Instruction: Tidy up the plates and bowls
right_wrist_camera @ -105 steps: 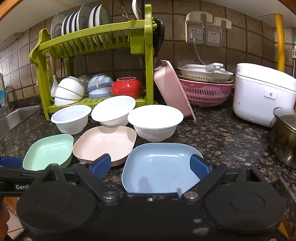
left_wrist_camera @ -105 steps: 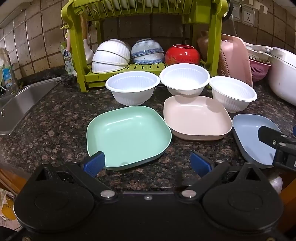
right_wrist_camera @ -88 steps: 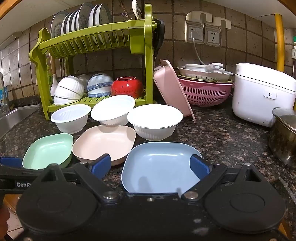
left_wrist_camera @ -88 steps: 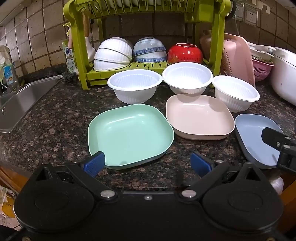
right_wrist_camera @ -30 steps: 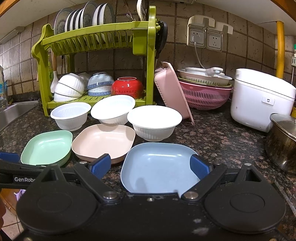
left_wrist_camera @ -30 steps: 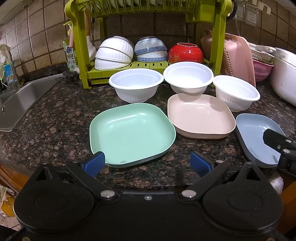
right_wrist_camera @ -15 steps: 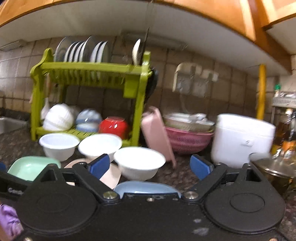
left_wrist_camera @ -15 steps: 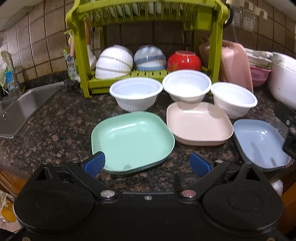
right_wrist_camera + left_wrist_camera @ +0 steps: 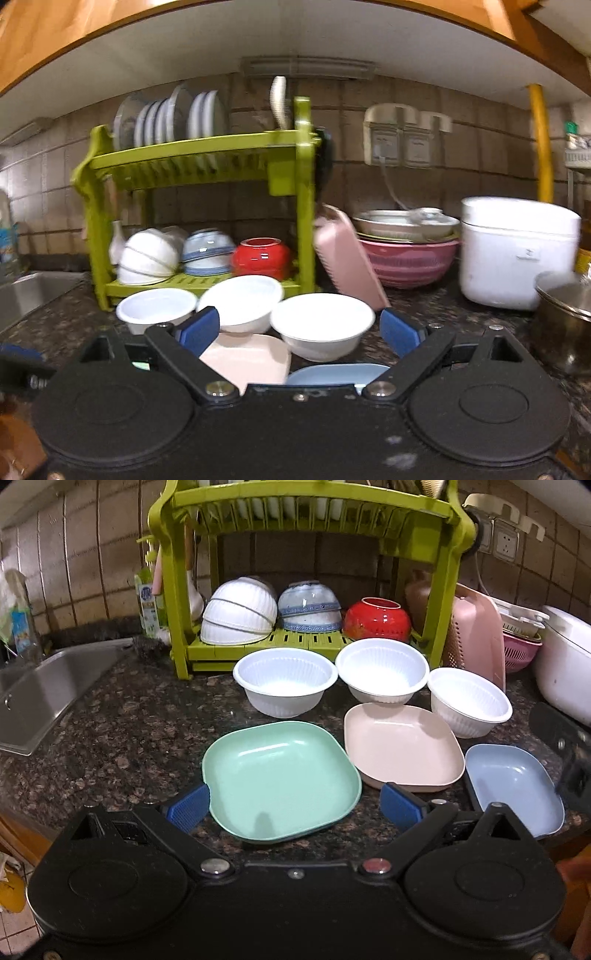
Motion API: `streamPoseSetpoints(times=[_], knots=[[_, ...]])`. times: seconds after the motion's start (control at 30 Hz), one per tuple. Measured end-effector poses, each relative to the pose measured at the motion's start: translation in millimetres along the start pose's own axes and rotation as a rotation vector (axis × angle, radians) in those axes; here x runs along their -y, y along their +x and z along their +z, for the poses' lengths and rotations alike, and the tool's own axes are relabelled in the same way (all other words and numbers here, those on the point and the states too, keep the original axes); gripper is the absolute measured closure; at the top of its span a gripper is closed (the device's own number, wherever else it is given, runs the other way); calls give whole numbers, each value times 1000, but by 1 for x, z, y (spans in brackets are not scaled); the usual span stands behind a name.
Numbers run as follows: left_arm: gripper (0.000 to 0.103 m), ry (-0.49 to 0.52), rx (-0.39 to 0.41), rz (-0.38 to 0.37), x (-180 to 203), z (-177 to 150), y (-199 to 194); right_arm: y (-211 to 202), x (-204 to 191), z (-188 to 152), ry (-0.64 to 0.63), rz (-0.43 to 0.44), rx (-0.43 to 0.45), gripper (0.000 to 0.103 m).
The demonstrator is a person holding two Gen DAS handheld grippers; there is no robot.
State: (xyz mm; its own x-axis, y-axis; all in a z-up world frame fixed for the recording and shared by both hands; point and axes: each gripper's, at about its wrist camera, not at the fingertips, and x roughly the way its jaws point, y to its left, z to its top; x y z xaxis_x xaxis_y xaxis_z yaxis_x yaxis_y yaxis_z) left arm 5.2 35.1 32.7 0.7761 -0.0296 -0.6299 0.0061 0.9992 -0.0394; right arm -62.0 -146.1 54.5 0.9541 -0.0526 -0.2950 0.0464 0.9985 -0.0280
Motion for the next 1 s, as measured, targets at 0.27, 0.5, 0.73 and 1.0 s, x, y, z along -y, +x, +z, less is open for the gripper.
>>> streamPoseSetpoints(times=[0.27,0.5,0.73,1.0], knots=[[8,-13,7,25,-38,27,1,20,-23,9,-33,251,-153,9],[10,-15,-11,107,-70,47,23,61,-37,20,27,385,-327,18],[16,-54,-150,70,-84,44,56,96,-51,23,95,486,-501,34],[18,-132,-266,17,-98,30,76,151,-71,32,60,492,-585,41]])
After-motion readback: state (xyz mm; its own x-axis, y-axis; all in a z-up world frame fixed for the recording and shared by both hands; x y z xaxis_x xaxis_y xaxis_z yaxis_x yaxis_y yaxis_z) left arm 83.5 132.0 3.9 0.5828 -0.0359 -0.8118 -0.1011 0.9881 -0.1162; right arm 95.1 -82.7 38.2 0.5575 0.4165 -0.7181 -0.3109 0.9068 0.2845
